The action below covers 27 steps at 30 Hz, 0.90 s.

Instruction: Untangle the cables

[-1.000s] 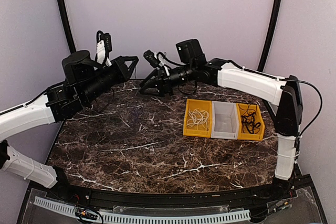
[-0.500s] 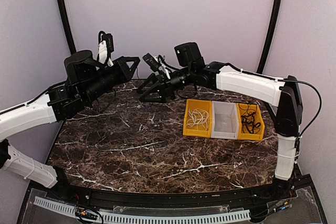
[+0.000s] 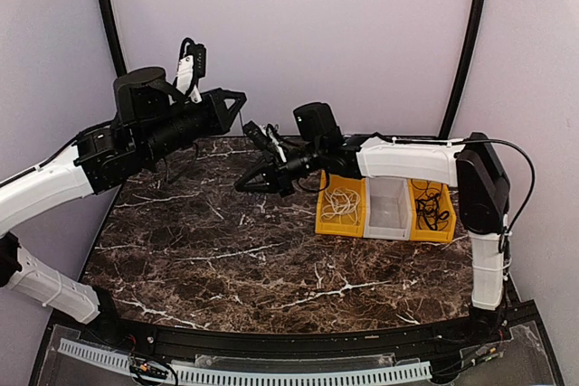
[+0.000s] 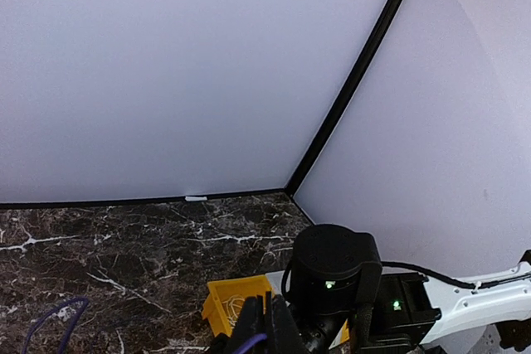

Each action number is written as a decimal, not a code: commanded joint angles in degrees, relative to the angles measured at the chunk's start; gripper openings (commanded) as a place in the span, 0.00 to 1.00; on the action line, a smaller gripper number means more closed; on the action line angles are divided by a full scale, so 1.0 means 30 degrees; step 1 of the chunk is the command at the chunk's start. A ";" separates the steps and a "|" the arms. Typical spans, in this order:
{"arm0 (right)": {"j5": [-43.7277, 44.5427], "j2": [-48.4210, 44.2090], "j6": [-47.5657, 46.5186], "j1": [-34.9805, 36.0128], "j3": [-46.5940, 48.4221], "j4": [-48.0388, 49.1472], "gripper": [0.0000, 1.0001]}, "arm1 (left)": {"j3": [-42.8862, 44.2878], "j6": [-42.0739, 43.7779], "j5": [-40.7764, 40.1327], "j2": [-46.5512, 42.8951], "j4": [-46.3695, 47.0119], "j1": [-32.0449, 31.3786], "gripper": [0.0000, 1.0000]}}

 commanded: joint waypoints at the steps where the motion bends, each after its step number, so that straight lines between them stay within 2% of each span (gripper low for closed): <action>1: 0.1527 0.1501 -0.0459 0.0031 -0.1065 -0.0841 0.00 | 0.3315 0.1528 -0.0328 -0.0706 0.1560 0.0074 0.00; 3: 0.1715 0.2346 -0.0437 0.0024 -0.0860 -0.1134 0.01 | 0.4274 0.2030 -0.0351 -0.0736 0.1401 0.0063 0.00; 6: 0.1708 0.3379 -0.0408 0.0003 -0.0401 -0.1745 0.19 | 0.5148 0.2578 -0.0571 -0.0846 0.1160 0.0061 0.00; 9: 0.1548 0.3660 -0.0250 -0.0028 -0.0566 -0.1613 0.24 | 0.5820 0.3070 -0.0790 -0.0977 0.0748 0.0034 0.00; 19: 0.2939 0.3594 -0.0283 -0.0184 -0.1229 -0.1571 0.21 | 0.4847 0.3556 -0.1522 -0.1954 0.0956 0.0015 0.00; 27: 0.3979 0.3847 -0.1191 -0.0508 -0.1214 -0.2522 0.24 | 0.9472 0.6457 -0.2000 -0.1064 -0.1231 0.0027 0.00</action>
